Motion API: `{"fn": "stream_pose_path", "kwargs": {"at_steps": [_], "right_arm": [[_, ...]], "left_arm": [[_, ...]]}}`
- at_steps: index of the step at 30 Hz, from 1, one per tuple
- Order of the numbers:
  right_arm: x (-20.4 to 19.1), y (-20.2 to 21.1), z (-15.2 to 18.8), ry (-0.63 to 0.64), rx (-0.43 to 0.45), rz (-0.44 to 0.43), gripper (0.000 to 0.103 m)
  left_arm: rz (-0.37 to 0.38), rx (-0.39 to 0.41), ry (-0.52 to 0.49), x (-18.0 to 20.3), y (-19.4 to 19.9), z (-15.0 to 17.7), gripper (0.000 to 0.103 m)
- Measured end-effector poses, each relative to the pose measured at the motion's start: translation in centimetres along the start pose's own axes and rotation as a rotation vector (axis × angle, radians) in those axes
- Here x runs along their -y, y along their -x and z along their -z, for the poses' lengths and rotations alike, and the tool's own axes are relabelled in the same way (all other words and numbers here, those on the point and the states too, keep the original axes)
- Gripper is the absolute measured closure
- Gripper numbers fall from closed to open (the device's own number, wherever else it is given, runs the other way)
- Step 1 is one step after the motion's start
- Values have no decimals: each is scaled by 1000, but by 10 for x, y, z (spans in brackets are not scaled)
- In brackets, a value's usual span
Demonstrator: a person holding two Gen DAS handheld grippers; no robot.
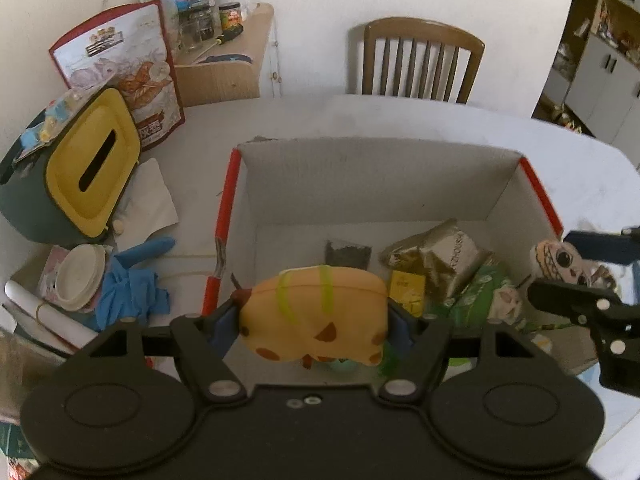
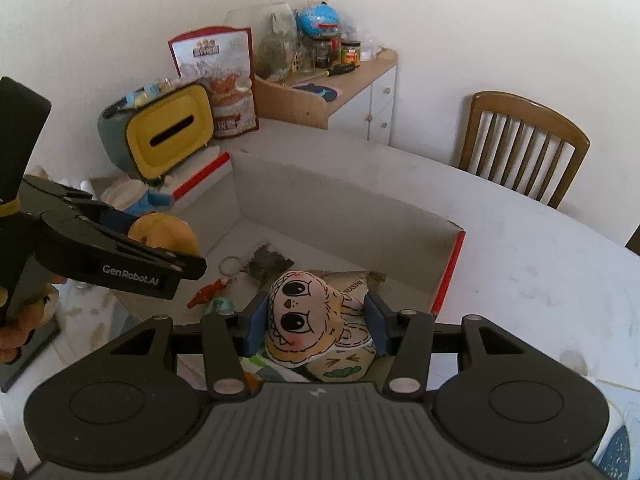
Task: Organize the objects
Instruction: 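Carry the pig toy with the left tool while the right tool carries the plush to the box, then release the pig toy into the box with the left tool while the right tool drops the plush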
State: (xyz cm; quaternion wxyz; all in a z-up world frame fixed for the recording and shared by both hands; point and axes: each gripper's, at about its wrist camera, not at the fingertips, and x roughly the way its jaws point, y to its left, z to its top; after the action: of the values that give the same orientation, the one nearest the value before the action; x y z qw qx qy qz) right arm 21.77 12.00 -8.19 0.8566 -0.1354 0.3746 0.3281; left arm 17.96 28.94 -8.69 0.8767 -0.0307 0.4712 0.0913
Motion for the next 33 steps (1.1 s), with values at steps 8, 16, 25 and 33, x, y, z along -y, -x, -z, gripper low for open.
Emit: {"fn": "stream_pose_path", "kwargs": {"at_steps": [8, 16, 25, 33], "right_arm": [[7, -31, -6, 20, -43, 57, 53], [11, -61, -8, 36, -85, 70, 52], [8, -88, -5, 45, -135, 64, 52], [6, -89, -2, 49, -141, 44, 51]], "left_arm": [[-32, -22, -87, 8, -27, -7, 31], [-46, -81, -124, 14, -52, -13, 31], [-50, -130, -203, 27, -67, -15, 31], [-68, -172, -283, 37, -76, -11, 31]]}}
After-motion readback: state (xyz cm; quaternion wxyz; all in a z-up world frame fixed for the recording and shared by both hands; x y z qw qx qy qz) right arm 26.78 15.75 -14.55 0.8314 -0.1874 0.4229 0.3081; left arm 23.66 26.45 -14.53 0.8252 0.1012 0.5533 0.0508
